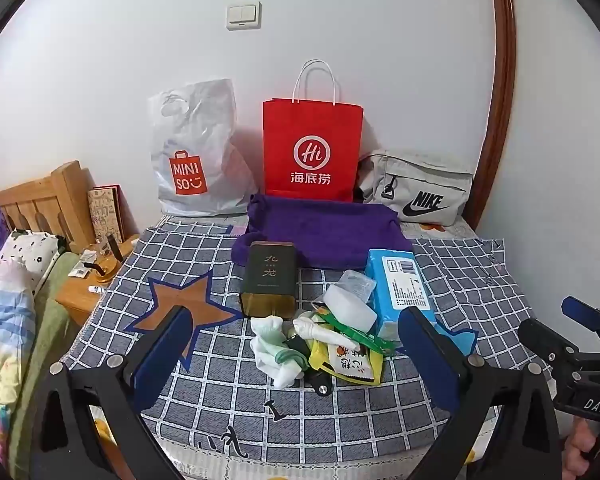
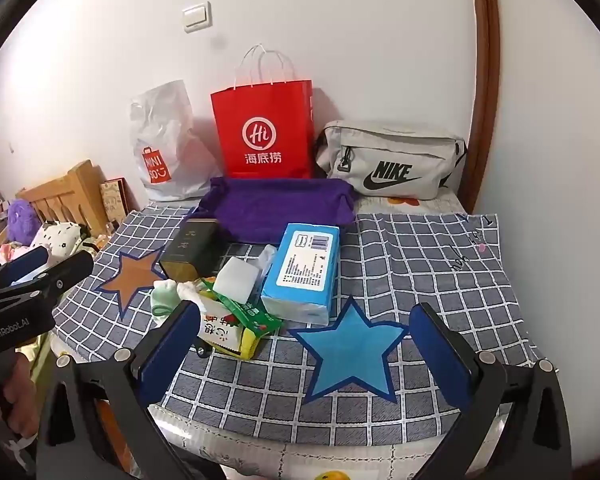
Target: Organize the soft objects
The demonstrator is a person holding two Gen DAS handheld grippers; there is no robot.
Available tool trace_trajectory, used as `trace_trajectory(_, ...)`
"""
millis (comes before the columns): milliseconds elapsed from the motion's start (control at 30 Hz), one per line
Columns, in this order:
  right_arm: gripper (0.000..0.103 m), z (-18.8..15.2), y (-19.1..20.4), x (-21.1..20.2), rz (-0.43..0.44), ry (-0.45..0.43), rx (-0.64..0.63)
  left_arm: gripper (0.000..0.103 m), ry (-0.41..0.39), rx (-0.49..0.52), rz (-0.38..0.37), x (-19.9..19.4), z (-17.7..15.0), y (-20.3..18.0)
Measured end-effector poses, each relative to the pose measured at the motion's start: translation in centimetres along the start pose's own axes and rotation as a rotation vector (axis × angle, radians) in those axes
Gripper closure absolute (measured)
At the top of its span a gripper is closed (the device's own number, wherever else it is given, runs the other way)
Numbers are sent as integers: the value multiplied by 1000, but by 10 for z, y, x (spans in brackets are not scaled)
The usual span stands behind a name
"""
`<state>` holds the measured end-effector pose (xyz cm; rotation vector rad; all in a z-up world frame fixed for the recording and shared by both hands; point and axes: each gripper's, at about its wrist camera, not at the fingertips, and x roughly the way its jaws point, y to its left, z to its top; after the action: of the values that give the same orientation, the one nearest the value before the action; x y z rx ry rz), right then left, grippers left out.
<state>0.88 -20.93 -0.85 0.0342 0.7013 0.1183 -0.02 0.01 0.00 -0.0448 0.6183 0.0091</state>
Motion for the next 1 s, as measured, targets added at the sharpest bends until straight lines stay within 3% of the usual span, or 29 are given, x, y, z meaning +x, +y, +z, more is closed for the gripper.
trace_trajectory(1000, 0, 2, 5, -15, 17, -26, -10, 0, 3, 0, 24, -7, 1, 5)
